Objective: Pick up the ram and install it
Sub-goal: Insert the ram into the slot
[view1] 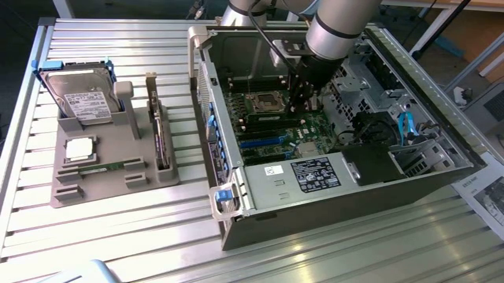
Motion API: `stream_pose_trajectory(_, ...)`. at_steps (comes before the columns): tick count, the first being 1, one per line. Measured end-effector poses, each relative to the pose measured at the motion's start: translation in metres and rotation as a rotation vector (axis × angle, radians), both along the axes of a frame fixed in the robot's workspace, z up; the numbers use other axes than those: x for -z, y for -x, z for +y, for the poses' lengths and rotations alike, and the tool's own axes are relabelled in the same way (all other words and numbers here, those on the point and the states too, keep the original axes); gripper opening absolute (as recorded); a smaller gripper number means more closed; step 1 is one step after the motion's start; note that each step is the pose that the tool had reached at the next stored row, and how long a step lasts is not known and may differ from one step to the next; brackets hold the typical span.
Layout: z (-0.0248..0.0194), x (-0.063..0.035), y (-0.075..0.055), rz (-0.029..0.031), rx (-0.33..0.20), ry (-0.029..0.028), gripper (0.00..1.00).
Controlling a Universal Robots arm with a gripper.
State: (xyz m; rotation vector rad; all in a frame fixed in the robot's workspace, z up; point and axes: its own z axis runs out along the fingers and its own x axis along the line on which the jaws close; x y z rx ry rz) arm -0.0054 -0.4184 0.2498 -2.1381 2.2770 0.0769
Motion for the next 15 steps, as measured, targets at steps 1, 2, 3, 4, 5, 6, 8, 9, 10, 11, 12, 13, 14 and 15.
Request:
stream_pose_trajectory(1, 0.0000, 0.0000, 0.0000, -0.0001, -0.002, 0.0000, 0.12)
stream_pose_trajectory(2, 0.0000, 0.0000, 0.0000, 0.0000, -0.009, 0.0000, 0.12)
stream_pose_trajectory(3, 0.0000, 0.0000, 0.0000, 0.0000, -0.017, 0.0001, 0.12)
stream_pose_trajectory(4, 0.0000, 0.0000, 0.0000, 0.0000, -0.026, 0.0000, 0.12)
stream_pose_trajectory(5, 0.0000, 0.0000, -0.0001, 0.0000, -0.034, 0.0000, 0.12)
stream_pose_trajectory(6, 0.0000, 0.0000, -0.0001, 0.0000, -0.036, 0.0000, 0.12)
stream_pose_trajectory(8, 0.0000, 0.0000, -0.0001, 0.0000, -0.036, 0.0000, 0.12)
stream_pose_trajectory(9, 0.0000, 0.0000, -0.0001, 0.0000, -0.036, -0.0001, 0.12)
stream_pose_trajectory(10, 0.0000, 0.0003, -0.0001, 0.0000, -0.036, -0.0002, 0.12)
stream_pose_trajectory(11, 0.0000, 0.0009, -0.0001, -0.0001, -0.036, -0.0005, 0.12)
stream_pose_trajectory(12, 0.0000, 0.0014, -0.0001, 0.0000, -0.036, -0.0001, 0.12)
stream_pose_trajectory(13, 0.0000, 0.0019, -0.0001, 0.0000, -0.036, -0.0001, 0.12)
stream_pose_trajectory(14, 0.0000, 0.0025, -0.0001, 0.0000, -0.036, -0.0001, 0.12)
stream_pose_trajectory(15, 0.0000, 0.0029, -0.0001, 0.0001, -0.036, 0.0000, 0.12)
